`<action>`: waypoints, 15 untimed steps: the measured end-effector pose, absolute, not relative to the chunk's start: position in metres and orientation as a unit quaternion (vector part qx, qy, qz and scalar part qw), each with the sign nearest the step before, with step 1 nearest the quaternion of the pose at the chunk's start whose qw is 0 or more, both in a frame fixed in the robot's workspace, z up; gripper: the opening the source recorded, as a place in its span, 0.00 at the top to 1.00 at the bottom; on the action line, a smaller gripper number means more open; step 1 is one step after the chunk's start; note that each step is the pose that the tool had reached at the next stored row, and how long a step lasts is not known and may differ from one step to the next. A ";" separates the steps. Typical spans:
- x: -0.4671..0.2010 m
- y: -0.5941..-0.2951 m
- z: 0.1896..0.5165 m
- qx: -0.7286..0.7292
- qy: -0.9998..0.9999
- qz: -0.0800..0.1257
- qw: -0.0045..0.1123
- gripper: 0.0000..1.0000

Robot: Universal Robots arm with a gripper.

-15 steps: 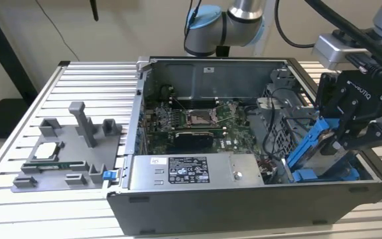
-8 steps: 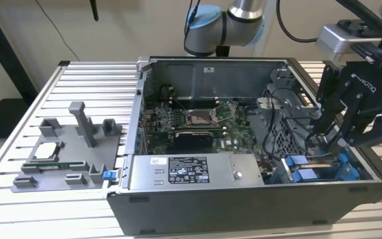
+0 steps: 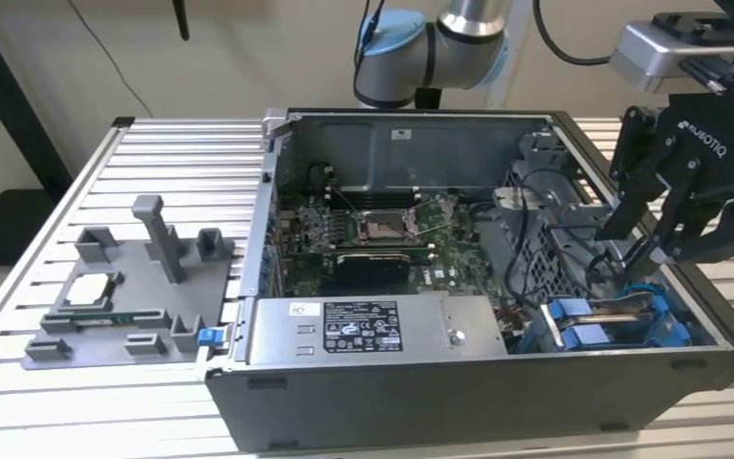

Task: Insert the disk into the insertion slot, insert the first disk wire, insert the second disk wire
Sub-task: 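Insert the disk into the insertion slot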

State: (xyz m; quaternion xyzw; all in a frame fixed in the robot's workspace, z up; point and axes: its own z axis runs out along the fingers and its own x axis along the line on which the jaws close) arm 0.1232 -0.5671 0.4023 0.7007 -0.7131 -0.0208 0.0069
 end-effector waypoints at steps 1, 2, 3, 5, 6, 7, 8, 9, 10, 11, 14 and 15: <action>0.123 -0.565 0.402 0.701 -0.713 -0.021 0.005 0.00; 0.123 -0.563 0.402 0.701 -0.713 -0.022 0.004 0.00; 0.123 -0.562 0.402 0.701 -0.713 -0.023 0.002 0.00; 0.123 -0.559 0.403 0.701 -0.713 -0.026 -0.004 0.00; 0.123 -0.558 0.403 0.701 -0.713 -0.027 -0.006 0.00; 0.123 -0.557 0.403 0.701 -0.713 -0.029 -0.010 0.00; 0.123 -0.556 0.403 0.701 -0.713 -0.030 -0.012 0.00; 0.123 -0.554 0.403 0.701 -0.713 -0.030 -0.014 0.00; 0.123 -0.553 0.403 0.701 -0.712 -0.031 -0.016 0.00; 0.123 -0.553 0.402 0.701 -0.712 -0.031 -0.018 0.00; 0.124 -0.553 0.401 0.702 -0.712 -0.029 -0.023 0.00; 0.124 -0.552 0.400 0.702 -0.711 -0.028 -0.024 0.00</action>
